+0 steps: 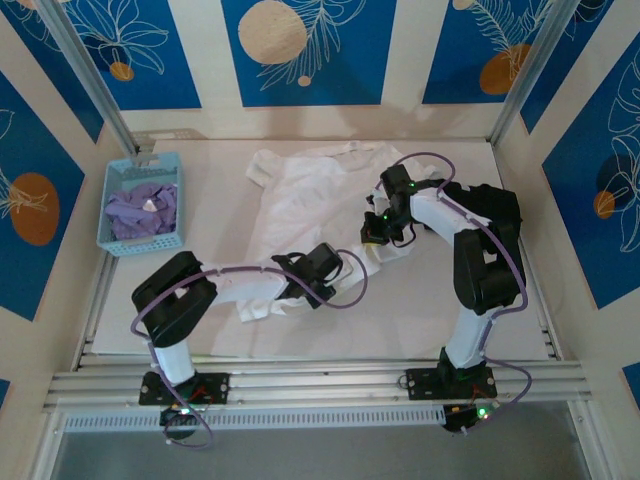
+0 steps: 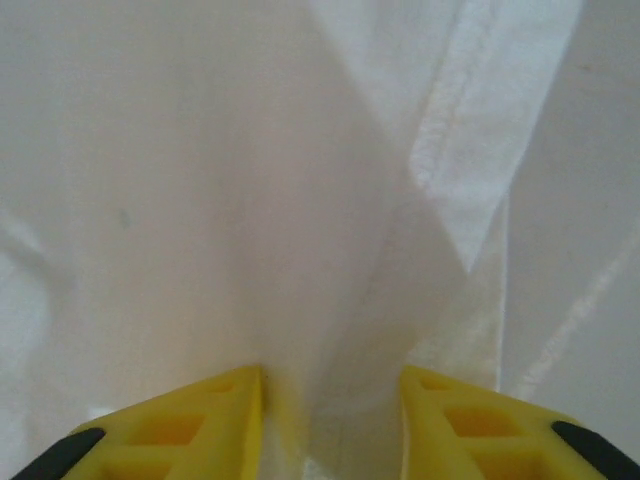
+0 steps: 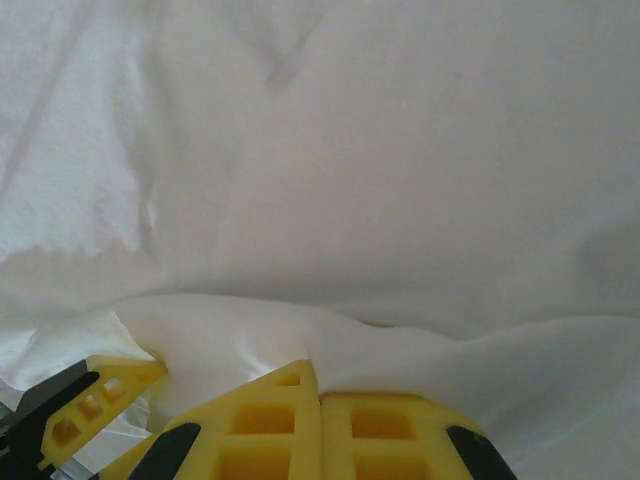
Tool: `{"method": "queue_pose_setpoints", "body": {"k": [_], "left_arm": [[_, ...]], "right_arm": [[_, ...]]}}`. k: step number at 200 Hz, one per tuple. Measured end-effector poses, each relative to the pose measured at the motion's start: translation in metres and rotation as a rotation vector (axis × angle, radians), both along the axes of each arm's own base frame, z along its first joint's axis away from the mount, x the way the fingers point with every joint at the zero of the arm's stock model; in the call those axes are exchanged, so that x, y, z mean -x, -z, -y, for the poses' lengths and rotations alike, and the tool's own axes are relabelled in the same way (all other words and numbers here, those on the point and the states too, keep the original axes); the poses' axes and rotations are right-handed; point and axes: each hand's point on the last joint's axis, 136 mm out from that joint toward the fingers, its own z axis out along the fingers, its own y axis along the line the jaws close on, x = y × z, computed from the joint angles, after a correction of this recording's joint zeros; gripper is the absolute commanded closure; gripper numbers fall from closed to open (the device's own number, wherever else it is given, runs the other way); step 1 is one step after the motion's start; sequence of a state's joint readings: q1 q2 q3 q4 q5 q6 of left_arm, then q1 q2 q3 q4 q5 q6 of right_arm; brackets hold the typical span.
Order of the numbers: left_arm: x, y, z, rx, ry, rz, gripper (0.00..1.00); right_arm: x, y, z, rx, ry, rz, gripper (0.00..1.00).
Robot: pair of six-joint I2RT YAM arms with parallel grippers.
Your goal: Fold the inside-out t-shirt
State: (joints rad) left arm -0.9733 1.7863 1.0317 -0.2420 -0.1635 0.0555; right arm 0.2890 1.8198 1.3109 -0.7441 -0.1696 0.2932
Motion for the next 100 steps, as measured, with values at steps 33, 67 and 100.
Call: {"method": "queue_pose_setpoints", "body": {"k": [33,67,100], "left_arm": [[-0.008,-0.006,0.003,0.018,-0.013,0.019,0.82],[-0.016,-0.009,0.002,0.038,-0.031,0.018,0.98],[-0.021,-0.015,0.003,0.081,-0.047,-0.001,1.0]], "right_arm": [[0.0,0.0,0.001,0.0,-0.002,0.002,0.95],[0.0,0.0,0.001,0.001,-0.004,0.003,0.95],[-0.001,0.0,0.002,0.009,-0.001,0.005,0.94]]}}
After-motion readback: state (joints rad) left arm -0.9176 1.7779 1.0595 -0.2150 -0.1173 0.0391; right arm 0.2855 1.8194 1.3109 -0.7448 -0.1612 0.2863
